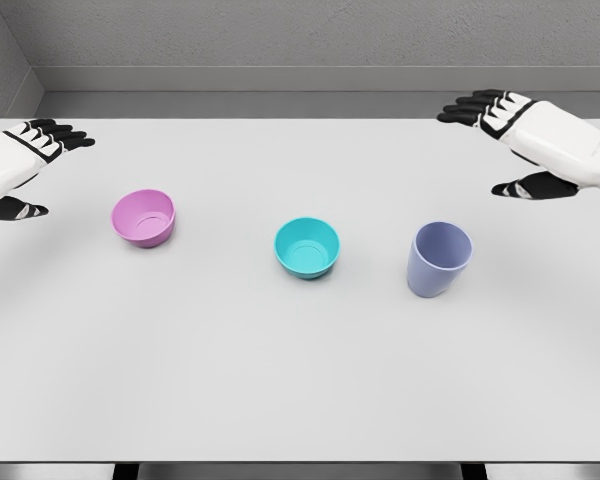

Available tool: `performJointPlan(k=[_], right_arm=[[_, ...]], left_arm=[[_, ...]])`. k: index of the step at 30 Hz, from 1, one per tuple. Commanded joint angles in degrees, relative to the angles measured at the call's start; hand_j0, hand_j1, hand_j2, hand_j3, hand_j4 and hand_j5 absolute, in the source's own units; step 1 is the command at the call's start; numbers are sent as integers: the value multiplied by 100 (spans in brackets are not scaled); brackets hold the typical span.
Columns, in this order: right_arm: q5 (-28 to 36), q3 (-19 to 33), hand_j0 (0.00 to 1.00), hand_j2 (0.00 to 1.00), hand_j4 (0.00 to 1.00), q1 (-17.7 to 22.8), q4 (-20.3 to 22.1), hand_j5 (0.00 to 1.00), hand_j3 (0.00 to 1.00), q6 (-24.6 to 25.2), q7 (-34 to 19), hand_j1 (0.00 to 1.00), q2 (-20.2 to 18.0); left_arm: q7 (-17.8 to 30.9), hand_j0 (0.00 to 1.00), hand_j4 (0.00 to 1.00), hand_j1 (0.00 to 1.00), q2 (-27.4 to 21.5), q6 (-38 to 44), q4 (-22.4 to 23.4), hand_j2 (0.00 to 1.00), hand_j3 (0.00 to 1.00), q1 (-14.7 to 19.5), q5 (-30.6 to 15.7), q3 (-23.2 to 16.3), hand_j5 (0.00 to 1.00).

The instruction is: Stacking bowl and cup with both arms

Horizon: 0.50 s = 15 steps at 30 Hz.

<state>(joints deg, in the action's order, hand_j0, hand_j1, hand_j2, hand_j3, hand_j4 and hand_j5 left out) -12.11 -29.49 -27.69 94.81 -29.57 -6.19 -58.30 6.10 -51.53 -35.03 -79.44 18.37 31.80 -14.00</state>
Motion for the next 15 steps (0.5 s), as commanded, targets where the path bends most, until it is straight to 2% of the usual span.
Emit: performJointPlan(k=[1,5,7,8,10,12,15], right_arm=[[34,-13,100,100,100,0,3,100,100,21,4,100,-6],[34,-4,100,100,100,0,3,100,100,-14,12,100,-32],[42,40,100,100,100,-70,3,100,100,-23,12,100,-164],[34,66,100,100,100,-88,3,100,100,-23,12,100,-173],[42,163,100,100,100,-88,20,100,100,-32,12,100,-173],[42,198,100,100,100,-79,11,100,100,-102,12,100,-173],[34,330,100,100,100,-35,20,100,100,-102,4,100,-164]], left_arm=[[-3,100,100,100,-7,3,8,100,100,0,-42,3,100],[-21,100,100,100,-15,3,34,100,100,61,-59,3,100],[5,100,100,100,-16,3,-18,100,100,97,-16,3,100],[93,100,100,100,-15,3,-98,100,100,149,125,3,100],[716,100,100,100,2,3,-168,100,100,492,213,-252,100],[1288,100,100,100,55,3,-221,100,100,975,213,-683,100],[1420,100,100,100,178,3,-230,100,100,1256,213,-928,100]])
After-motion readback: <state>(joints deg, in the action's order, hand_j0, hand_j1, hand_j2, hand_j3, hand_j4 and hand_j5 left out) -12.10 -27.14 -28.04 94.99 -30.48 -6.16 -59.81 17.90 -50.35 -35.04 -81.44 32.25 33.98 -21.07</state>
